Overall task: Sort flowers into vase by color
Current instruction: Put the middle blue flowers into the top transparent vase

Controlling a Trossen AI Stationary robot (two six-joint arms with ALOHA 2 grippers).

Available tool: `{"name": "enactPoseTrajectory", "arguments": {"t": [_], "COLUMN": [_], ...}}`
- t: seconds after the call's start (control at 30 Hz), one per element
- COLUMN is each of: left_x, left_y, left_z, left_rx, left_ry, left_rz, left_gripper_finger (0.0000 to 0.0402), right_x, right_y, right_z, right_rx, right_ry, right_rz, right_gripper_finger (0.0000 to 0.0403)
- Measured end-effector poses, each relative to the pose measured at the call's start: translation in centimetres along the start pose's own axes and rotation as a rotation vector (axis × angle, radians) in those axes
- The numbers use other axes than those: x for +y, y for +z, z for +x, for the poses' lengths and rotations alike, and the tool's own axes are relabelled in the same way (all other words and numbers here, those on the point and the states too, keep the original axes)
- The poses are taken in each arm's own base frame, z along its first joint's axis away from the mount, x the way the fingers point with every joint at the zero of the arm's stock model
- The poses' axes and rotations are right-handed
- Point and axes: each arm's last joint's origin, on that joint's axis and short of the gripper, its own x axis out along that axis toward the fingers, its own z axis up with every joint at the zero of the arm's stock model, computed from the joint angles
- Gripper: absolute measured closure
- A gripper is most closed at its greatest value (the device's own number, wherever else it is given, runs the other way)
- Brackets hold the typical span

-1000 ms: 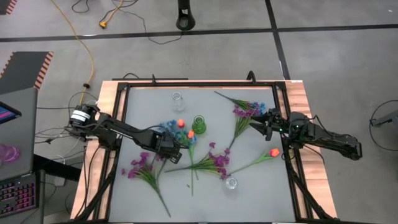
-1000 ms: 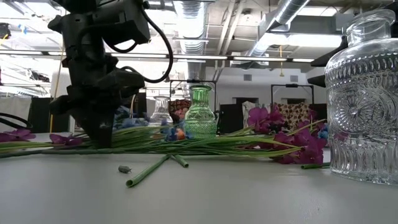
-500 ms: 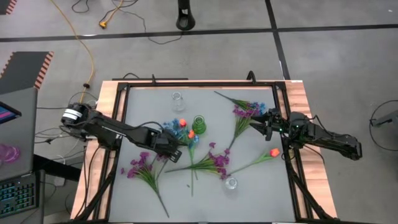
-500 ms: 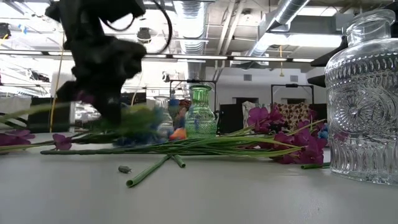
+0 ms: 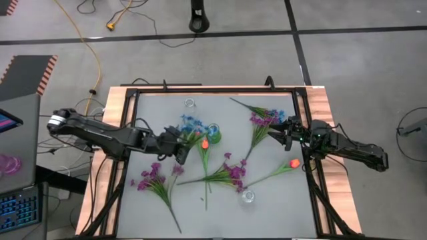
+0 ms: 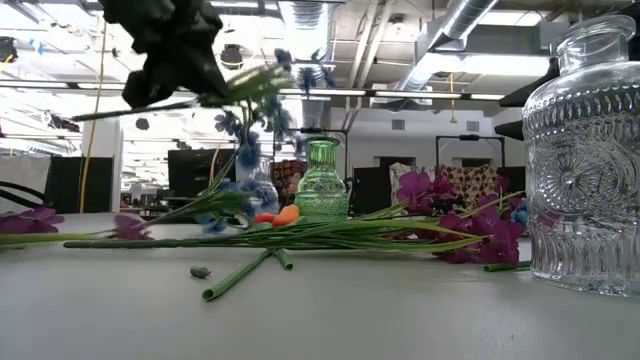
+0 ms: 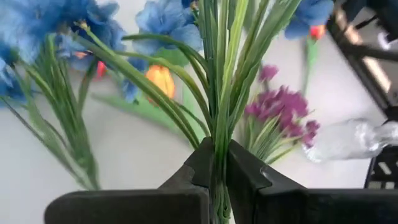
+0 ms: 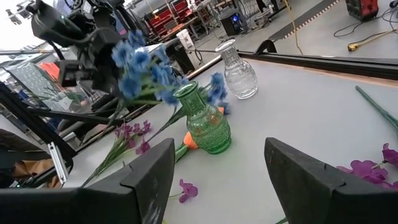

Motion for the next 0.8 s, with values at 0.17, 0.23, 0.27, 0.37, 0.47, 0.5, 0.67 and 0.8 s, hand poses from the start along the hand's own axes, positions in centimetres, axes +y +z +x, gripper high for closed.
{"name": "enactPoseTrajectory", "arguments": {"t": [0.17, 0.23, 0.27, 0.37, 0.47, 0.5, 0.67, 0.8], "left_x": [-0.4, -0.5, -0.5, -0.3, 0.1, 0.3, 2.0, 3.3], "left_y": [1.2, 1.7, 1.8, 1.8, 1.3, 1.0, -0.7, -1.5], "left_z": [-1.4, -1.8, -2.0, -2.2, -2.1, -2.1, -2.1, -2.7], "left_rx": [-0.140, -0.175, -0.172, -0.112, 0.038, 0.102, 0.402, 0.501], "left_ry": [-0.053, -0.079, -0.090, -0.125, -0.151, -0.156, -0.028, 0.094], "left_rz": [0.045, 0.046, 0.046, 0.013, -0.026, -0.040, -0.073, -0.060], "left_gripper_finger": [0.0391, 0.0391, 0.0391, 0.0391, 0.0391, 0.0391, 0.0391, 0.0391], "right_x": [0.0, 0.0, 0.0, 0.0, 0.0, 0.0, 0.0, 0.0], "right_y": [0.0, 0.0, 0.0, 0.0, 0.0, 0.0, 0.0, 0.0], "right_z": [0.0, 0.0, 0.0, 0.0, 0.0, 0.0, 0.0, 0.0], "right_rx": [0.000, 0.000, 0.000, 0.000, 0.000, 0.001, 0.000, 0.000], "right_ry": [0.001, 0.001, 0.000, 0.001, 0.000, 0.000, 0.001, 0.000], "right_rz": [0.000, 0.000, 0.000, 0.000, 0.000, 0.000, 0.000, 0.000], "right_gripper_finger": [0.0127, 0.0127, 0.0127, 0.0127, 0.0127, 0.0127, 0.0127, 0.0127]}}
